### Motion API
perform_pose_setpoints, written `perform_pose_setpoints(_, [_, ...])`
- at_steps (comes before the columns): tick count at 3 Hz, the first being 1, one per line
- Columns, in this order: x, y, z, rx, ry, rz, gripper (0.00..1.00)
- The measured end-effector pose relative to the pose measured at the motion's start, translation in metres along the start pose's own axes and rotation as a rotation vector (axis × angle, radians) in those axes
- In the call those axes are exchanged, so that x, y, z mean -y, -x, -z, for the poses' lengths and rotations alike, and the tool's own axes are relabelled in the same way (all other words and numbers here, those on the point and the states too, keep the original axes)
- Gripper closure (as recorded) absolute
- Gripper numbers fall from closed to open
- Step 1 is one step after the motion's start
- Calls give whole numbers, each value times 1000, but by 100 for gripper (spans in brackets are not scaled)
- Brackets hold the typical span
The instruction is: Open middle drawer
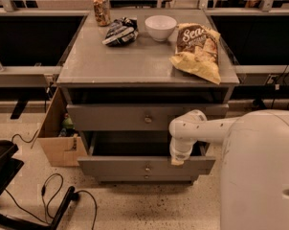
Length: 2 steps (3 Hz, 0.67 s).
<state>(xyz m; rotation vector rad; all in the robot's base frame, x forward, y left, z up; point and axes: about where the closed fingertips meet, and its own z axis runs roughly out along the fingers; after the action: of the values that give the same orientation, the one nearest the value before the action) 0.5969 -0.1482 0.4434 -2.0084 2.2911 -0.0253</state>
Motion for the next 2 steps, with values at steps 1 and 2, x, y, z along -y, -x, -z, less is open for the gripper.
perform_pose_setpoints(1, [-9,-3,2,-1,16,1,100])
perform_pose_setpoints(2, [-8,-3,2,-1,16,1,100])
